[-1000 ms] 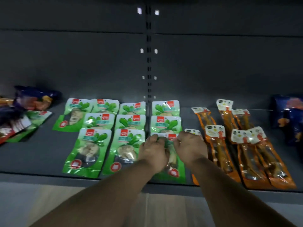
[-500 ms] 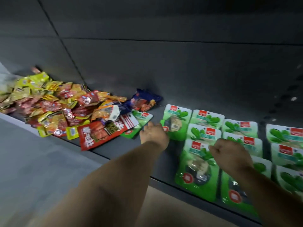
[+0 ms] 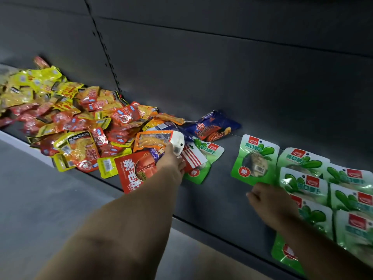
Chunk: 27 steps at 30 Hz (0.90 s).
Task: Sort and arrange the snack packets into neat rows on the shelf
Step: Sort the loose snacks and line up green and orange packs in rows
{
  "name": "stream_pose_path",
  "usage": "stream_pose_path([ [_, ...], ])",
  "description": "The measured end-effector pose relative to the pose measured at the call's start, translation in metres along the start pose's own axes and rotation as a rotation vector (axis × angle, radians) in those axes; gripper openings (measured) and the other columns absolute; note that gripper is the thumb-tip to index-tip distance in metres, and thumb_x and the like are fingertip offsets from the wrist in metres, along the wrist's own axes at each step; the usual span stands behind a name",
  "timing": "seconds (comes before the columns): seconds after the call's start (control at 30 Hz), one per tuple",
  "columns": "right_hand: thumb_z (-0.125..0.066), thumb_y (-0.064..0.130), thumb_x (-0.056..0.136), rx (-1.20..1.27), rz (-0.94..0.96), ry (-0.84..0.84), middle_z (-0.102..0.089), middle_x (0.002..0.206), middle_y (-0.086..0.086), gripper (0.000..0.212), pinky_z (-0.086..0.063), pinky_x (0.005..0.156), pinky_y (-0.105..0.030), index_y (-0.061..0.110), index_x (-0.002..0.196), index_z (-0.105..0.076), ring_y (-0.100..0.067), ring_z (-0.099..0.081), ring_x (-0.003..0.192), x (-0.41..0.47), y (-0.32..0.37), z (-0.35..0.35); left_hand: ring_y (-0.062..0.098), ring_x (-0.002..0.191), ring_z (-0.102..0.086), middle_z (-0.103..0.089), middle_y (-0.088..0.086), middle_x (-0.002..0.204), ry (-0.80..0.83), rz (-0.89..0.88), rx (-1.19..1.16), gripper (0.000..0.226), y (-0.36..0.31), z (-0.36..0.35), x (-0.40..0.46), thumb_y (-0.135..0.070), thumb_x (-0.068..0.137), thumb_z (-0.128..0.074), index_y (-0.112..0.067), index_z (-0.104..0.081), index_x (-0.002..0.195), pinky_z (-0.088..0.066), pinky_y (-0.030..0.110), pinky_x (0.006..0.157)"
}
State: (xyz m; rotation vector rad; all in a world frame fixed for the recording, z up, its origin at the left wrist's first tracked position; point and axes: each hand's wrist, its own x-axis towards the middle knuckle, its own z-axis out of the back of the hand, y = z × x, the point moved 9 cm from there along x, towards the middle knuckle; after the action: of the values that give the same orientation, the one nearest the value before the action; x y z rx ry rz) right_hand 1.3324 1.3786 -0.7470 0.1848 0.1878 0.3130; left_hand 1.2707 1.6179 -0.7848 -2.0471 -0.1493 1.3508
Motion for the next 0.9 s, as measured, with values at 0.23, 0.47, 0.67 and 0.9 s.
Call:
stream_pose_path([
  [0.23, -0.048, 0.044, 0.094, -0.004, -0.108, 0.048, -0.066, 0.098, -0.002, 0.022, -0.041, 0.070, -0.025, 0.026, 0.089, -0.058, -0.020, -0.059, 0.089, -0.006, -0.024, 0.003, 0.010, 0.088, -0.065, -0.069, 0.002, 0.108, 0.123, 0.059, -0.246, 0.039, -0.001, -0.035, 0.013, -0.041, 0.095, -0.053, -0.008, -0.059, 0.115, -0.046, 0.018, 0.076],
  [0.47, -0.050, 0.040, 0.094, -0.026, -0.133, 0.012, -0.066, 0.102, -0.004, 0.021, -0.039, 0.071, -0.025, 0.024, 0.094, -0.062, -0.024, -0.060, 0.097, -0.014, -0.033, 0.009, 0.008, 0.048, -0.042, -0.052, 0.000, 0.064, 0.035, -0.226, -0.083, 0.016, -0.015, -0.052, 0.003, -0.017, 0.099, -0.047, -0.015, -0.051, 0.083, -0.032, 0.009, 0.032],
  [0.67, -0.048, 0.038, 0.095, 0.016, -0.160, -0.090, -0.067, 0.093, -0.005, 0.022, -0.048, 0.071, -0.028, 0.021, 0.091, -0.061, -0.024, -0.062, 0.086, -0.028, -0.049, 0.029, 0.012, 0.056, -0.048, -0.055, -0.001, 0.061, 0.330, -0.559, 0.365, 0.025, 0.000, -0.124, -0.048, -0.016, 0.096, -0.052, -0.019, -0.056, 0.072, -0.042, 0.024, 0.060],
  [0.9, -0.052, 0.028, 0.094, 0.055, -0.250, -0.282, -0.066, 0.098, -0.005, 0.017, -0.033, 0.063, -0.024, 0.017, 0.102, -0.061, -0.023, -0.059, 0.082, -0.060, -0.100, 0.076, 0.027, 0.106, -0.057, -0.064, 0.012, 0.112, 0.614, -0.872, 1.277, 0.028, 0.066, -0.165, -0.086, -0.024, 0.099, -0.047, -0.004, -0.061, 0.112, -0.034, 0.023, 0.074],
])
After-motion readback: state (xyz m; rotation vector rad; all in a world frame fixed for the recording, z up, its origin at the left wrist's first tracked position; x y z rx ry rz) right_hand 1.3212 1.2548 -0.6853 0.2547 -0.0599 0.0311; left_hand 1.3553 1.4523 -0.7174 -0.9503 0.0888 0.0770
